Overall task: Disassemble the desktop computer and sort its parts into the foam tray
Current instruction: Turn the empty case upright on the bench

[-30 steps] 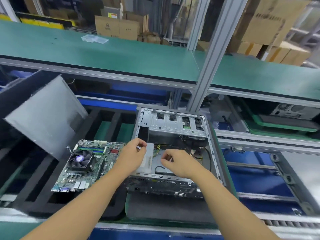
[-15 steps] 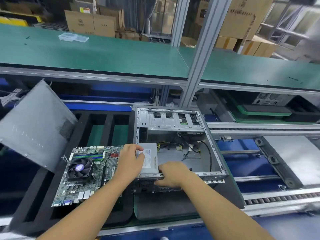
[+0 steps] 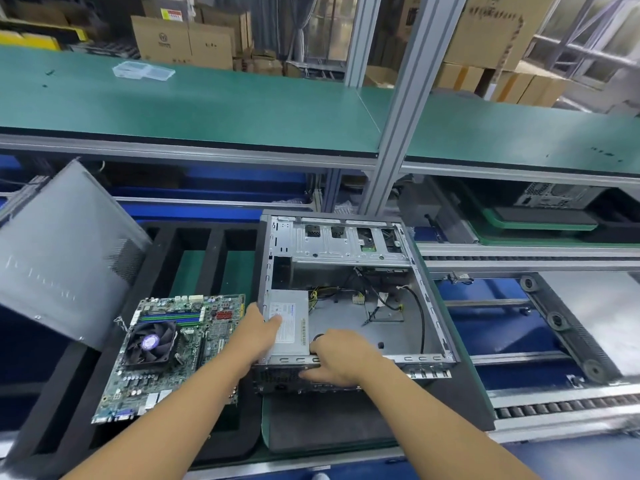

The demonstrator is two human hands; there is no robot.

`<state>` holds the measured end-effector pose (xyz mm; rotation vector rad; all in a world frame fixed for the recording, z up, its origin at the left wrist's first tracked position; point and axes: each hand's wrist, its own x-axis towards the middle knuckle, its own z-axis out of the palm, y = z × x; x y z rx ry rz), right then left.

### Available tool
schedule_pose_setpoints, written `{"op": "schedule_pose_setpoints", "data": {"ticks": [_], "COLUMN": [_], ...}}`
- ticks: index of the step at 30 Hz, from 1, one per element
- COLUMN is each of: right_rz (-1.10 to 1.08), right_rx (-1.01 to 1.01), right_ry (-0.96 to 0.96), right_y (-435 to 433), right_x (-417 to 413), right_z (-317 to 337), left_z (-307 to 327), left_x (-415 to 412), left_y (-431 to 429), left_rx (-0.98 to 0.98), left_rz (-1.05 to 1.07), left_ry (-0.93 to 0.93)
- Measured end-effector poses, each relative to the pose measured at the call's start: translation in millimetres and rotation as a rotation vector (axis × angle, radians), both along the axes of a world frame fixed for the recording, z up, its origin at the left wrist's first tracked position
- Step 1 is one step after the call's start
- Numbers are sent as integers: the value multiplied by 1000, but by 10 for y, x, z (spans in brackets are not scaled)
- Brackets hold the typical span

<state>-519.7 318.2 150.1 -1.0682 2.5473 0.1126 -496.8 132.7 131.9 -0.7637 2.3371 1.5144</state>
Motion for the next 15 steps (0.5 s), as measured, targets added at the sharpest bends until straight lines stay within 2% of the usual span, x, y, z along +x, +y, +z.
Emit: {"op": "schedule_pose_setpoints", "data": {"ticks": [6, 9, 15], "right_rz": [-16, -54, -102], "right_rx": [-65, -102, -193], "right_ry": [8, -4, -93], "right_y": [-137, -238, -321], "right_x": [-24, -99, -382], "right_z": [0, 131, 561], "left_z": [141, 237, 512], "left_x": [-85, -105, -201], "left_y": [-192, -261, -536], "left_rx": [-2, 28, 311], "left_rz": [-4, 62, 331], "left_ry": [77, 151, 249]}}
